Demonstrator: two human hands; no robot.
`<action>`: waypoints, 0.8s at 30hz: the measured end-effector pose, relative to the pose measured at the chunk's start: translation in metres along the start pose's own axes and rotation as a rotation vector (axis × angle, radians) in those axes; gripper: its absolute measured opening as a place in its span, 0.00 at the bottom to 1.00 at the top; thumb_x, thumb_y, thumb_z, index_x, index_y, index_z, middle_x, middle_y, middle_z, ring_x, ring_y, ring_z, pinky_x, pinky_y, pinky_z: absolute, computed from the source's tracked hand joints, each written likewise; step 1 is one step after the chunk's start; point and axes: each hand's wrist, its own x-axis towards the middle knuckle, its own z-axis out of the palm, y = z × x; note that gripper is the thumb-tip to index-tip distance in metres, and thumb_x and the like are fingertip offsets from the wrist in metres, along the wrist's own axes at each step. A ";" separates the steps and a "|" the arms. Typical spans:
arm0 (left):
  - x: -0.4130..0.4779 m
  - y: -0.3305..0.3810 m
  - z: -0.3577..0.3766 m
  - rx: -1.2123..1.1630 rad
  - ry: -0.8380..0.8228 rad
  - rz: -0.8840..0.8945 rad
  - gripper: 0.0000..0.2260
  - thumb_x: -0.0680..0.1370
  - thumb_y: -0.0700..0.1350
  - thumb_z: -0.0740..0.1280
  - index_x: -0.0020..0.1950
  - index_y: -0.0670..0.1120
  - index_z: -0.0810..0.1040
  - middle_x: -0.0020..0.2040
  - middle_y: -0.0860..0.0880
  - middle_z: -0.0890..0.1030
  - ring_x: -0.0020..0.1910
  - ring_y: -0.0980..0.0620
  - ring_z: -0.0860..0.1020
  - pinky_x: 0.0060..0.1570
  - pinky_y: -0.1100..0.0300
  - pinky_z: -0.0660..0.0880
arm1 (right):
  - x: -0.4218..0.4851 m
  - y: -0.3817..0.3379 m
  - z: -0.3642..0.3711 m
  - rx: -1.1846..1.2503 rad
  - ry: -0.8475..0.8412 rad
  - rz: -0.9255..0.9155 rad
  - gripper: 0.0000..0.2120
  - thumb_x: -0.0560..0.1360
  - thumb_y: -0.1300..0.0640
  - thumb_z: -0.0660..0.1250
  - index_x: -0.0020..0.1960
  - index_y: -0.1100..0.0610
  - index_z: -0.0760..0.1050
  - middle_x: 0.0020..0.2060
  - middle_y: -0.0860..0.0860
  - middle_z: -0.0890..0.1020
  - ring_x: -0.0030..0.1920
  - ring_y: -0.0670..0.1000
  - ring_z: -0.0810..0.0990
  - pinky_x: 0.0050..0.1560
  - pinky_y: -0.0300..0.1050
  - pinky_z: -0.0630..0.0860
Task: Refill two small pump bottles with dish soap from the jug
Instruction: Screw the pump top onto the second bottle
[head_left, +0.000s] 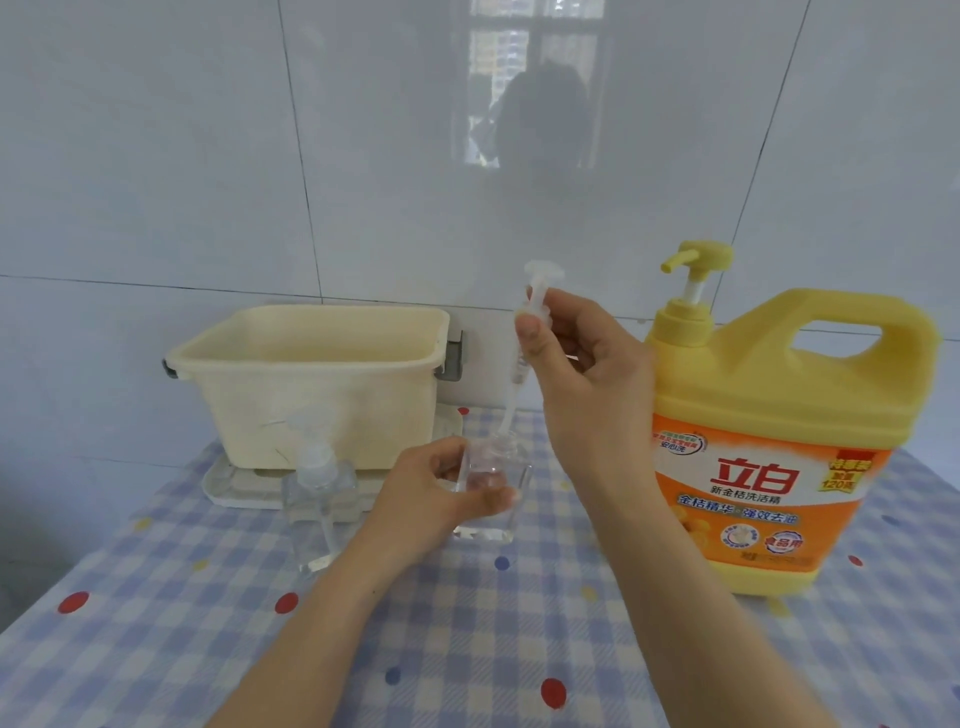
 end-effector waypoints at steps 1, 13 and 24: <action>0.001 0.000 -0.001 0.005 0.007 -0.004 0.07 0.68 0.45 0.78 0.44 0.47 0.84 0.34 0.59 0.82 0.36 0.63 0.78 0.43 0.73 0.72 | 0.000 0.003 0.000 -0.001 -0.006 0.003 0.11 0.77 0.54 0.68 0.58 0.54 0.80 0.41 0.43 0.82 0.40 0.39 0.79 0.42 0.30 0.74; 0.000 0.002 0.001 -0.095 0.002 -0.071 0.12 0.69 0.45 0.77 0.51 0.47 0.83 0.47 0.48 0.86 0.50 0.49 0.83 0.59 0.49 0.77 | -0.011 0.029 0.009 0.126 -0.097 0.175 0.10 0.78 0.55 0.66 0.59 0.50 0.78 0.46 0.48 0.85 0.49 0.47 0.83 0.50 0.38 0.80; 0.000 0.001 0.002 -0.241 0.064 -0.106 0.10 0.71 0.43 0.75 0.51 0.50 0.82 0.44 0.50 0.85 0.49 0.46 0.83 0.50 0.43 0.81 | -0.020 0.041 0.008 0.263 -0.199 0.340 0.11 0.79 0.58 0.64 0.59 0.54 0.79 0.48 0.49 0.86 0.51 0.47 0.84 0.53 0.41 0.80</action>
